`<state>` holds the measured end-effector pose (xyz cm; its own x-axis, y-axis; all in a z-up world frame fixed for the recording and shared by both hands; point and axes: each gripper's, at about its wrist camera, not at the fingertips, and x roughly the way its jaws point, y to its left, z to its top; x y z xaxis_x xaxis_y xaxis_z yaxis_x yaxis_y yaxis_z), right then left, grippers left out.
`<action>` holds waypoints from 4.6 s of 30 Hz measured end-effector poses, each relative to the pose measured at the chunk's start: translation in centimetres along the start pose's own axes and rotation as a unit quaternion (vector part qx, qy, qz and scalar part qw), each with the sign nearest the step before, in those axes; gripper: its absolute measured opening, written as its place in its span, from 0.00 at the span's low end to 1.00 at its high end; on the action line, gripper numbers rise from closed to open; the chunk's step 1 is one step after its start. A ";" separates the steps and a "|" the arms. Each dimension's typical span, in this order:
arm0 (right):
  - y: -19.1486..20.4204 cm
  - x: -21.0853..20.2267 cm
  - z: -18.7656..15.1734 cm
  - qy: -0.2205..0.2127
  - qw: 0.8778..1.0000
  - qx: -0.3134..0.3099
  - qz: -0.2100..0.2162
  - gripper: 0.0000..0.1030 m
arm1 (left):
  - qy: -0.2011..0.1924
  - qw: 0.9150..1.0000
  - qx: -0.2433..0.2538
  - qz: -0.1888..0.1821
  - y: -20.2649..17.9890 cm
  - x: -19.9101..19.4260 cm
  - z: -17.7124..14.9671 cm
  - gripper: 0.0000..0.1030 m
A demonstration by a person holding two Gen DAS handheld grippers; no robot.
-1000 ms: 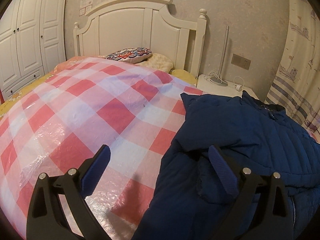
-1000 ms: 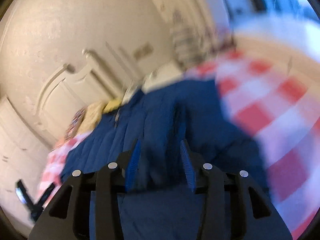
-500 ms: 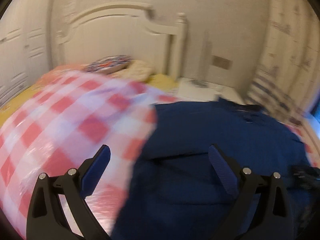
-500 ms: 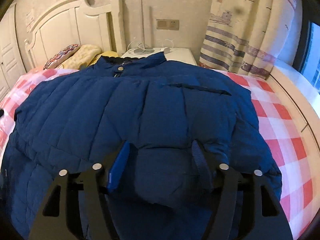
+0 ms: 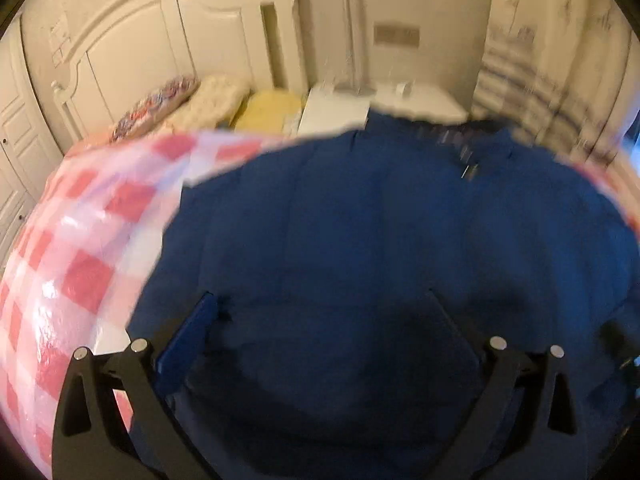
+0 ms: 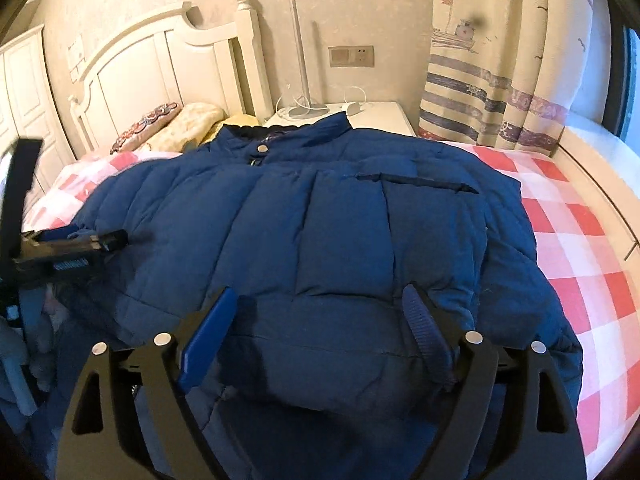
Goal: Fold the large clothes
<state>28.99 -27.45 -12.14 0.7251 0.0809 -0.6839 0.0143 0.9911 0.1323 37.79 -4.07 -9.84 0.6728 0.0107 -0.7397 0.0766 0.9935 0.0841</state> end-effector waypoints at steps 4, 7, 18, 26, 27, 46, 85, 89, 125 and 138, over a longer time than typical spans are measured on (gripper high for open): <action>-0.1 -0.2 -0.1 -0.004 1.000 0.003 0.005 0.78 | -0.028 0.999 0.025 -0.012 -2.4 0.2 3.0 0.98; 0.0 -0.3 -0.1 -0.004 1.000 0.003 0.006 0.79 | -0.001 0.999 0.045 0.004 -3.9 3.3 4.1 0.98; 0.0 -0.5 -0.2 -0.006 1.000 0.005 0.018 0.81 | 0.040 0.998 -0.052 -0.022 3.2 5.4 5.9 0.98; 0.2 -0.5 -0.2 -0.007 1.000 0.000 0.021 0.83 | 0.045 0.996 -0.073 -0.009 6.6 6.5 4.2 0.97; 0.0 -0.5 -0.2 -0.009 1.000 0.002 0.022 0.83 | 0.028 0.996 -0.081 -0.004 6.8 5.2 3.8 0.97; 0.3 -0.4 -0.4 -0.005 1.000 -0.005 0.010 0.85 | 0.016 1.000 0.008 -0.020 3.6 -0.6 -5.1 0.98; 1.2 0.9 0.0 0.037 0.995 -0.066 -0.059 0.96 | 0.019 0.999 -0.016 -0.043 4.4 -0.2 -4.8 0.98; 1.1 1.3 0.0 0.044 0.995 -0.062 -0.058 0.96 | 0.019 0.999 -0.016 -0.041 4.4 -0.3 -4.9 0.98; 4.2 -2.3 -6.0 0.110 0.990 -0.089 -0.014 0.96 | 0.028 0.994 0.087 -0.057 -1.1 -3.7 -9.6 0.98; -3.4 -4.1 -7.2 0.103 0.993 -0.014 -0.054 0.96 | 0.061 0.997 0.000 -0.043 5.1 -4.5 -10.9 0.98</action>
<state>21.00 -30.36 -14.91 0.5638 -0.0091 -0.8258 0.0626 0.9975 0.0318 27.16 2.15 -13.39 0.5684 -0.0609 -0.8205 0.1308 0.9913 0.0170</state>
